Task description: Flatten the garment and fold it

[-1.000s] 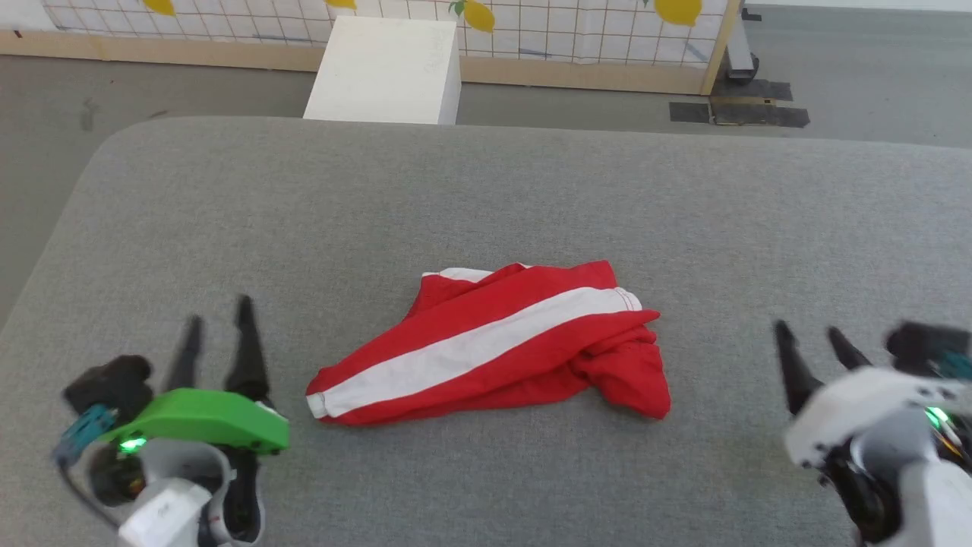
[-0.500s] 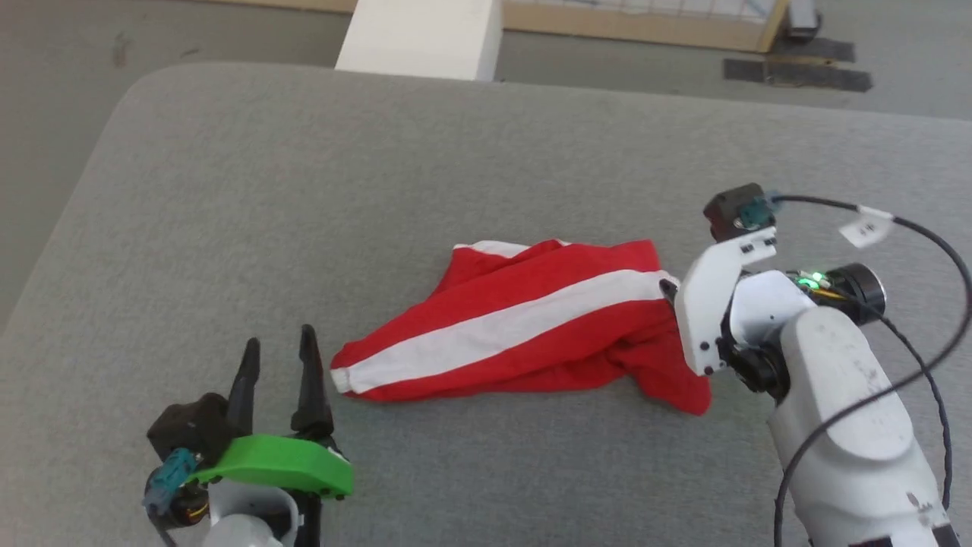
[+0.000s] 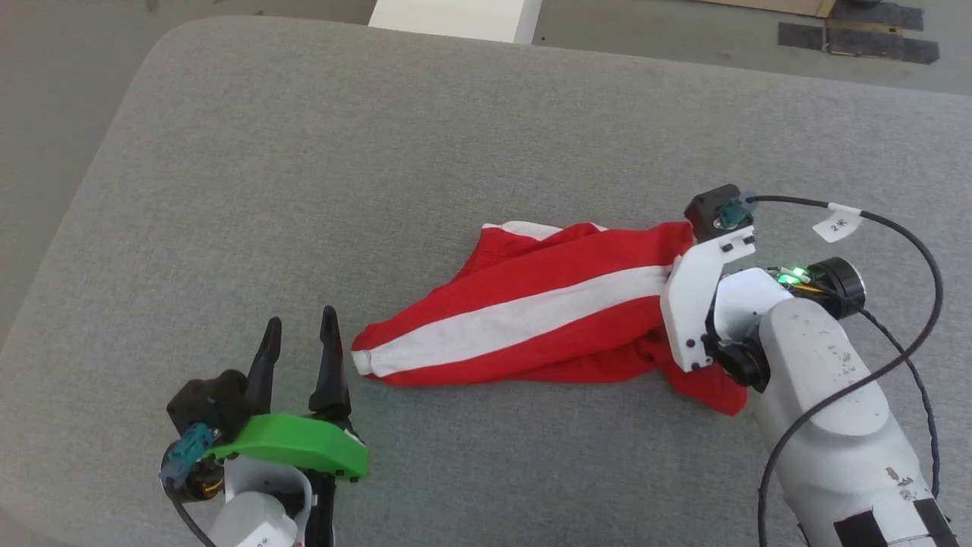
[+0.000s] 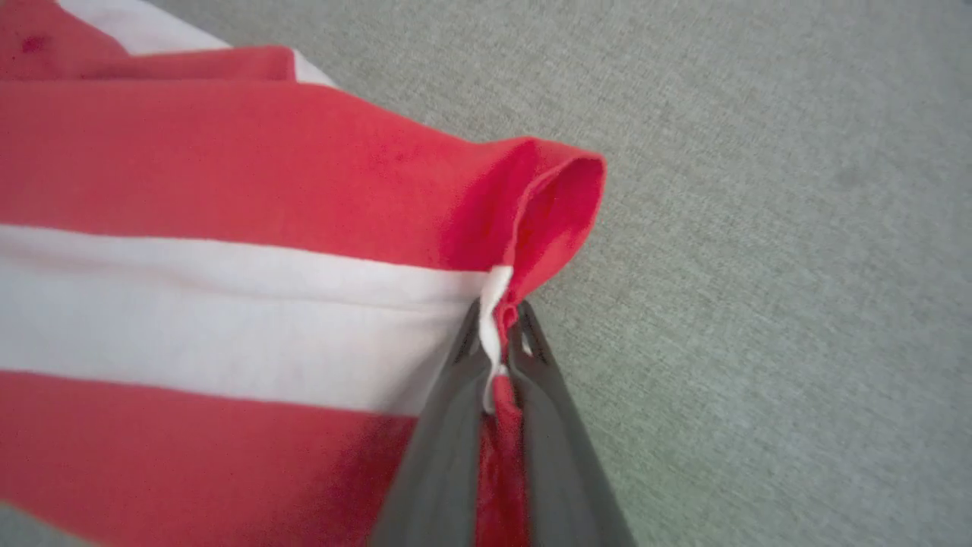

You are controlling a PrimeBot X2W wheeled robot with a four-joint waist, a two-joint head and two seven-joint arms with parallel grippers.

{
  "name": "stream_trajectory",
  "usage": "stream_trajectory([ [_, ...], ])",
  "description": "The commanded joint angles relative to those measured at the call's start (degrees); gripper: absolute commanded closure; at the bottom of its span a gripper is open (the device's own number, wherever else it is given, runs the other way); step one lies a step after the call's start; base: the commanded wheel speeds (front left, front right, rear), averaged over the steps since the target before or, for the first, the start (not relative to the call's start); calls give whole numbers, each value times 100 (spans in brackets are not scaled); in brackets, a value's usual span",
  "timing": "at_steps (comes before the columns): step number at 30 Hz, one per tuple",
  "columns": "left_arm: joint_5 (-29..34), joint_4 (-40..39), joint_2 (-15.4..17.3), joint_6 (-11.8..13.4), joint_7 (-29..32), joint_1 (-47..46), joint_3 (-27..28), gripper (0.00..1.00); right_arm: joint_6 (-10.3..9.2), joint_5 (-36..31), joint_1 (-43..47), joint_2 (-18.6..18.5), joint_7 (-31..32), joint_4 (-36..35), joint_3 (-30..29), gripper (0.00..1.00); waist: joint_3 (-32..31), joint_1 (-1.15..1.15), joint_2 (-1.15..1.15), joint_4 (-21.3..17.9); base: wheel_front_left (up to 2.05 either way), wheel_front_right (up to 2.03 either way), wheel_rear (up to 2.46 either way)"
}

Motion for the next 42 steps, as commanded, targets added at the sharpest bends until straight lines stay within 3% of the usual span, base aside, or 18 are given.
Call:
stream_trajectory([
  [1,-15,24,17,-36,14,-105,6,0,-10,57,-54,-29,-102,37,-77,100,-85,0,0,-84,0,0,0],
  [8,-98,27,66,-49,10,-75,60,0,-10,331,230,-324,-418,-395,-1113,100,-309,0,0,-320,0,0,0],
  [14,-143,12,136,-69,70,-2,58,0,-10,111,937,-494,-24,-805,-2275,100,-366,0,0,-506,0,0,0],
  [15,-152,8,143,-67,87,6,56,0,-10,105,1027,-449,47,-850,-2381,71,-358,0,0,-545,0,0,0],
  [16,-158,7,152,-67,103,10,53,0,-10,103,1080,-400,88,-885,-2459,0,-353,0,0,-582,0,0,0],
  [20,-168,15,169,-76,162,-13,13,0,-10,205,1186,-171,-213,-1242,-2735,0,-372,0,0,-690,0,0,0],
  [25,-222,9,152,-124,230,-108,-48,0,-10,461,1496,-38,-1140,-1880,-3176,0,-488,0,0,-733,0,0,0],
  [30,-337,-95,79,-274,596,-398,-275,0,-10,1088,2131,-20,-1557,-2232,-3168,0,-545,0,0,-838,0,0,0],
  [35,-502,-107,-52,-402,1346,-1085,-613,0,-10,1499,2535,-19,-1700,-2389,-2866,0,-510,0,0,-1119,0,0,0],
  [42,-730,456,-165,-310,3169,-1881,-1209,0,-10,1659,2513,-18,-1741,-2495,-2564,0,-327,0,0,-1517,0,0,0],
])
